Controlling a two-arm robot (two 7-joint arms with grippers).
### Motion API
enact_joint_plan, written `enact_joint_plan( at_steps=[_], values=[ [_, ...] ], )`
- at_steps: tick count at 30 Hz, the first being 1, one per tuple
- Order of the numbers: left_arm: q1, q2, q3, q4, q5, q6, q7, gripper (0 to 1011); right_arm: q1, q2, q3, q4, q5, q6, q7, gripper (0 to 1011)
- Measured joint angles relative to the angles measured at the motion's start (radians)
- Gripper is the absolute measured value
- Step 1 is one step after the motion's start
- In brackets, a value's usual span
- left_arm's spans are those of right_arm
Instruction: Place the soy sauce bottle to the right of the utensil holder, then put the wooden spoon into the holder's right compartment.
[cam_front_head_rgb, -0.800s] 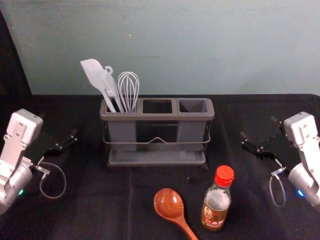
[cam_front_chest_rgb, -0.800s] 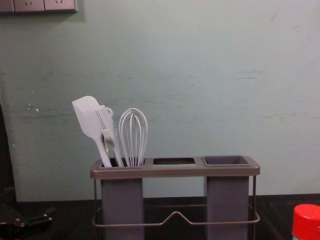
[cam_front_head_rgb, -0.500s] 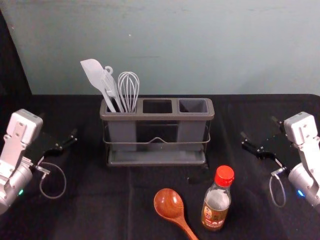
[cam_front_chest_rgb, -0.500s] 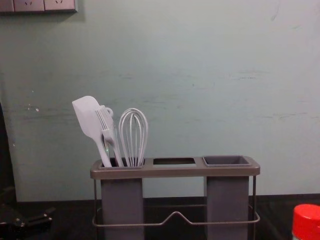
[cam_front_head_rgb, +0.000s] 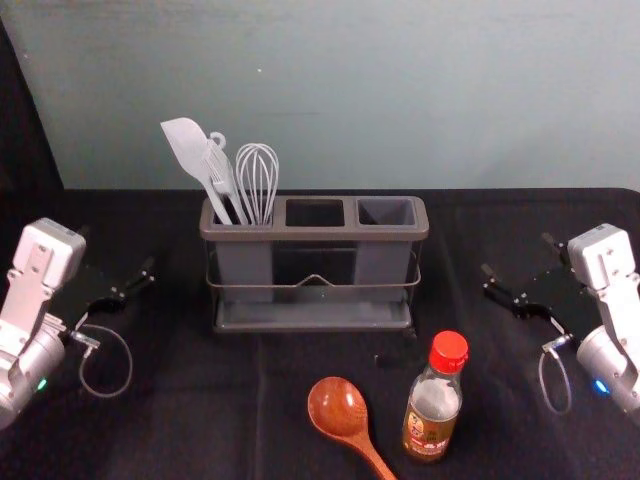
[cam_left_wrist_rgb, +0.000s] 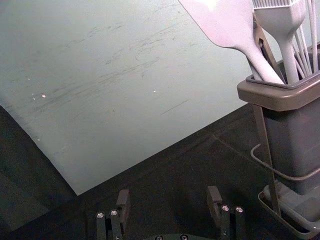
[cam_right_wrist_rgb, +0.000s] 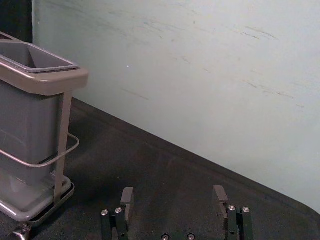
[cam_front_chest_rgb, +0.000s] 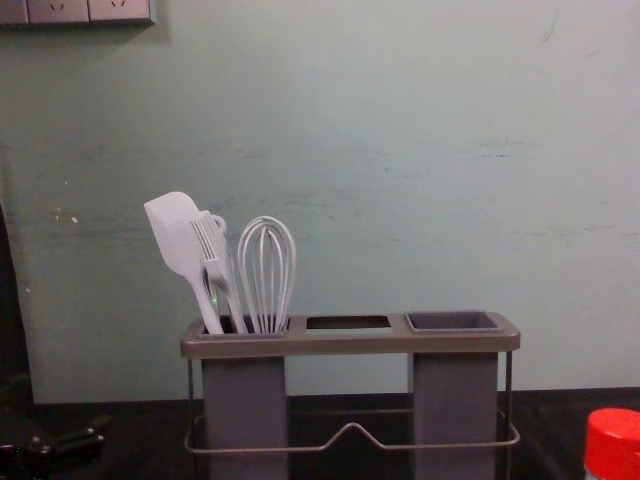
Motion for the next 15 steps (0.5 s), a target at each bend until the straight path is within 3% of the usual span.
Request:
enact_joint_plan(
  at_steps=[15],
  values=[
    [0.000, 0.000, 0.000, 0.000, 0.000, 0.000, 0.000, 1011, 0.000, 0.000, 0.000, 0.000, 0.000, 0.000, 0.000, 1002]
  ],
)
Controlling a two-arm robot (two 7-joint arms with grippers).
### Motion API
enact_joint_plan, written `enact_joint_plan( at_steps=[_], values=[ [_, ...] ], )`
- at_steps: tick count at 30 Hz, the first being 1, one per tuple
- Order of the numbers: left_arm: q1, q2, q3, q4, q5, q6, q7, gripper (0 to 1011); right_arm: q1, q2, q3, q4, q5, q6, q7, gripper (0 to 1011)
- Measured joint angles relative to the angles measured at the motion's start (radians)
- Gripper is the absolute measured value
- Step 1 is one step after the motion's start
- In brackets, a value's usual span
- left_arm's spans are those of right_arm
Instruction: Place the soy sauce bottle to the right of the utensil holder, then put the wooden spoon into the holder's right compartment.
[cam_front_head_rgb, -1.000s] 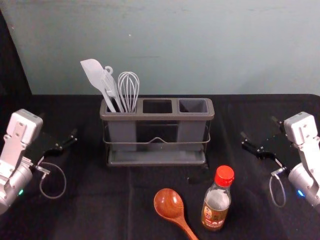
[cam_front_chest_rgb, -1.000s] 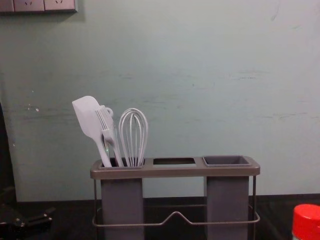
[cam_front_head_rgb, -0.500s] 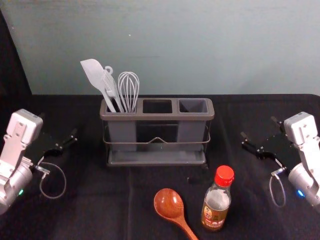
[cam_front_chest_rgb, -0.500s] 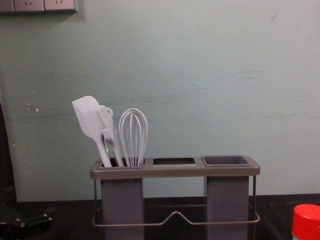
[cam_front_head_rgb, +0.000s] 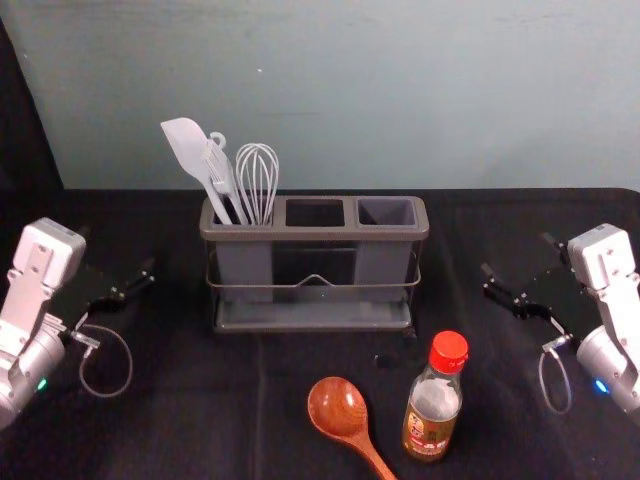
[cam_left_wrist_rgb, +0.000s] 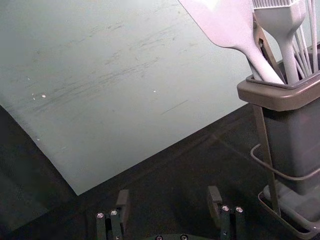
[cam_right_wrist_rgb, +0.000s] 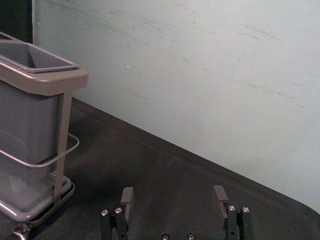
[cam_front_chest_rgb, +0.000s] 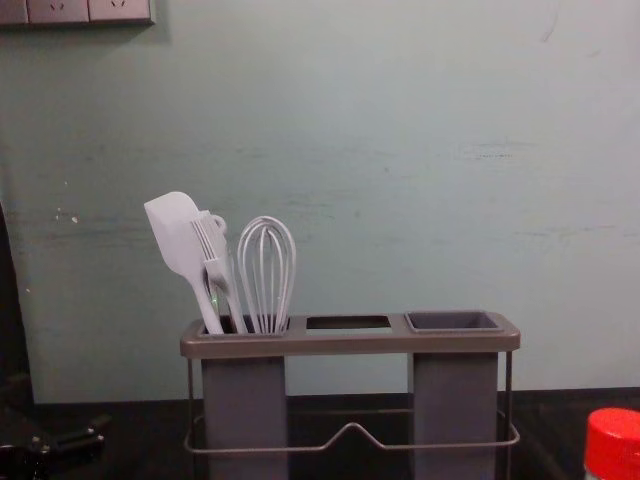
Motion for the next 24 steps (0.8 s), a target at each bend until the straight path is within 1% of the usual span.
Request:
enact_joint_plan(
  at_steps=[14, 16, 19, 20, 21, 22, 24],
  values=[
    [0.000, 0.000, 0.000, 0.000, 0.000, 0.000, 0.000, 1011, -0.001, 0.000, 0.001, -0.001, -0.001, -0.001, 0.000, 1003],
    [0.000, 0.000, 0.000, 0.000, 0.000, 0.000, 0.000, 1012, -0.009, 0.001, 0.007, -0.006, -0.008, -0.008, -0.004, 1003],
    [0.000, 0.000, 0.000, 0.000, 0.000, 0.000, 0.000, 1011, -0.032, 0.012, 0.015, -0.026, -0.039, -0.021, -0.023, 1003],
    [0.000, 0.000, 0.000, 0.000, 0.000, 0.000, 0.000, 1011, -0.046, 0.020, 0.018, -0.040, -0.057, -0.027, -0.032, 1002],
    [0.000, 0.000, 0.000, 0.000, 0.000, 0.000, 0.000, 1012, -0.052, 0.023, 0.020, -0.047, -0.064, -0.030, -0.035, 1003],
    [0.000, 0.000, 0.000, 0.000, 0.000, 0.000, 0.000, 1011, -0.070, 0.032, 0.025, -0.066, -0.074, -0.035, -0.041, 1002],
    [0.000, 0.000, 0.000, 0.000, 0.000, 0.000, 0.000, 1012, -0.092, 0.042, 0.033, -0.086, -0.080, -0.041, -0.047, 1003]
  ],
)
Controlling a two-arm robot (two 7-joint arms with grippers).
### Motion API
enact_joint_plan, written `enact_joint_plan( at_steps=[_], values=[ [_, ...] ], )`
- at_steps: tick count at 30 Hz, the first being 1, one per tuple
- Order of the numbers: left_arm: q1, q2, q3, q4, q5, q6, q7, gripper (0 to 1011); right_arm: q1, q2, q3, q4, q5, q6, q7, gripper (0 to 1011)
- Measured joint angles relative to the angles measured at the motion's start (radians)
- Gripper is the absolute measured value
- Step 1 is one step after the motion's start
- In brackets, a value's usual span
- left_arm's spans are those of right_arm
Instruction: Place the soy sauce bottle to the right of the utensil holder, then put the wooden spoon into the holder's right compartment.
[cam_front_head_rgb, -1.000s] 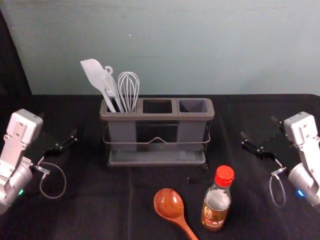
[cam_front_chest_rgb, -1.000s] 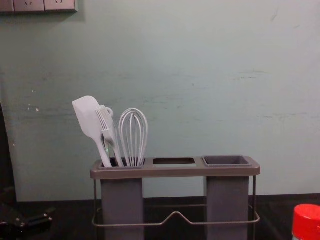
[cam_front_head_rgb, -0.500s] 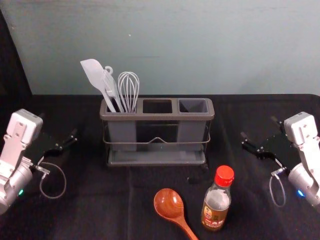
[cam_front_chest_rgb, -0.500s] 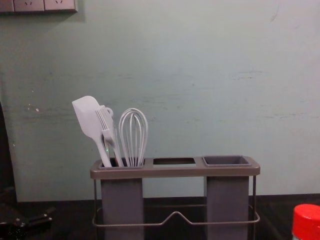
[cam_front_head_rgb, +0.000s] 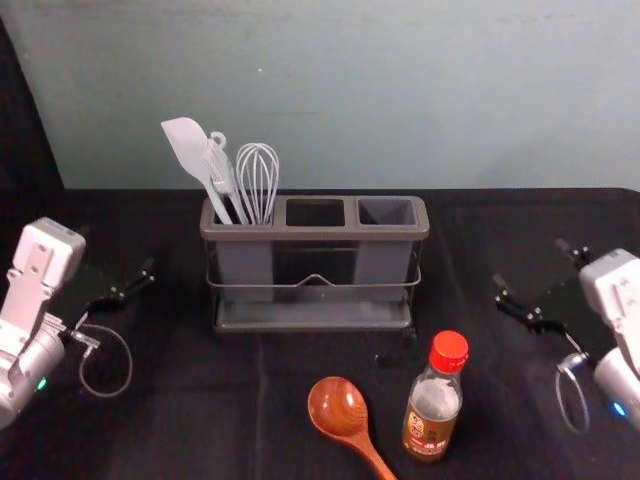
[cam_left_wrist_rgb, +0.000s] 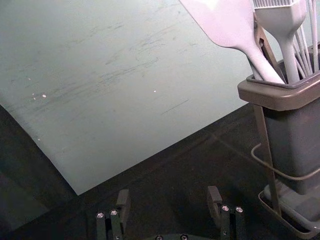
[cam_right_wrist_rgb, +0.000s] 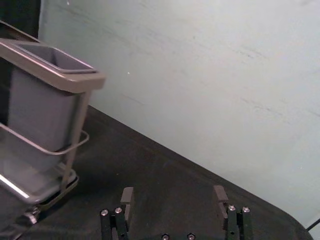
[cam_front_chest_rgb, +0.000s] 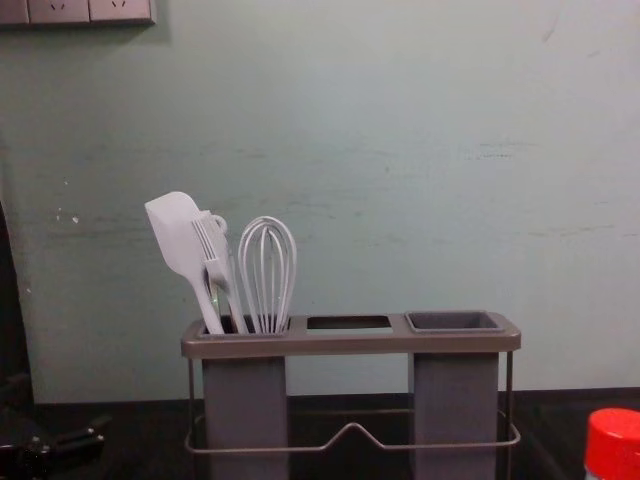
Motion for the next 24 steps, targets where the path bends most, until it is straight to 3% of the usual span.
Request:
enact_joint_plan(
  at_steps=[13, 21, 24],
  values=[
    [0.000, 0.000, 0.000, 0.000, 0.000, 0.000, 0.000, 1011, -0.228, 0.088, 0.087, -0.197, 0.024, -0.070, -0.008, 1003],
    [0.000, 0.000, 0.000, 0.000, 0.000, 0.000, 0.000, 1011, -0.341, 0.142, 0.138, -0.278, 0.106, -0.114, 0.059, 1003],
    [0.000, 0.000, 0.000, 0.000, 0.000, 0.000, 0.000, 1011, -0.385, 0.172, 0.162, -0.298, 0.181, -0.167, 0.138, 1002]
  ],
)
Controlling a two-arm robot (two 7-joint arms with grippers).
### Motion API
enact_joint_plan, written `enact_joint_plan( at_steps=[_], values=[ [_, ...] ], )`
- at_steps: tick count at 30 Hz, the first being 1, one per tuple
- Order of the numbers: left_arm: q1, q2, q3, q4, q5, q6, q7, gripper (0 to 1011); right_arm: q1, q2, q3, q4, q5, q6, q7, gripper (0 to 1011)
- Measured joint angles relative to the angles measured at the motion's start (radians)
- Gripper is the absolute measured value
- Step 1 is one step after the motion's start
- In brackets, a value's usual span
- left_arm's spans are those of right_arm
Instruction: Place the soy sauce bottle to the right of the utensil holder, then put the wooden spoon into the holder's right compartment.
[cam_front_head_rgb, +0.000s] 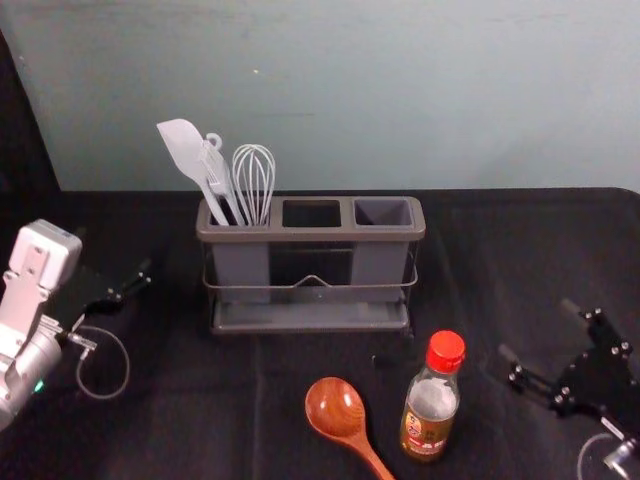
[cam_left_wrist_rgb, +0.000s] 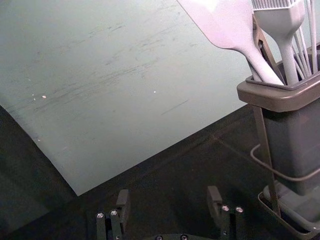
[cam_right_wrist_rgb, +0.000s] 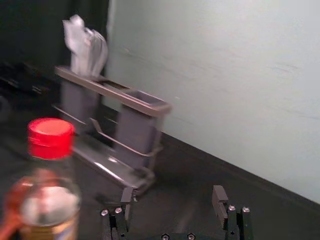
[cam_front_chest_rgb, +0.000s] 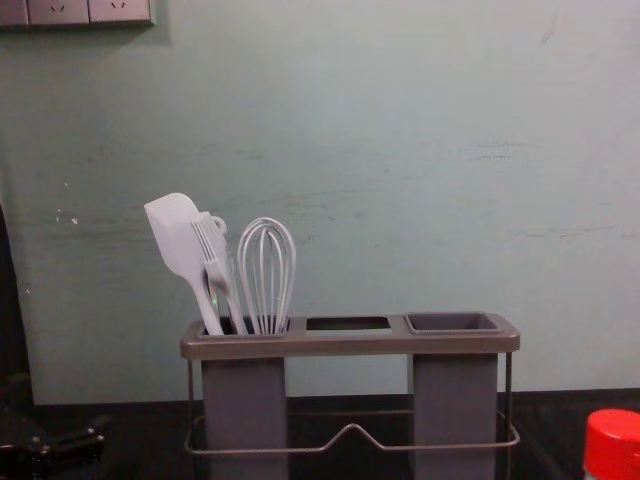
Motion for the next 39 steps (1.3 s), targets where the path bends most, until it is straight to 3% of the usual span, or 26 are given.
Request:
enact_joint_plan(
  at_steps=[7, 13, 16, 22, 39],
  values=[
    [0.000, 0.000, 0.000, 0.000, 0.000, 0.000, 0.000, 1012, -0.061, 0.060, 0.027, -0.028, 0.169, -0.090, 0.190, 1002],
    [0.000, 0.000, 0.000, 0.000, 0.000, 0.000, 0.000, 1011, -0.077, 0.077, 0.024, -0.043, 0.246, -0.109, 0.306, 1003],
    [0.000, 0.000, 0.000, 0.000, 0.000, 0.000, 0.000, 1011, -0.075, 0.073, 0.020, -0.047, 0.262, -0.111, 0.338, 1003],
    [0.000, 0.000, 0.000, 0.000, 0.000, 0.000, 0.000, 1012, -0.049, 0.047, 0.006, -0.051, 0.252, -0.089, 0.355, 1002],
    [0.000, 0.000, 0.000, 0.000, 0.000, 0.000, 0.000, 1011, 0.096, -0.075, -0.070, -0.025, 0.166, 0.058, 0.370, 1002]
  ],
)
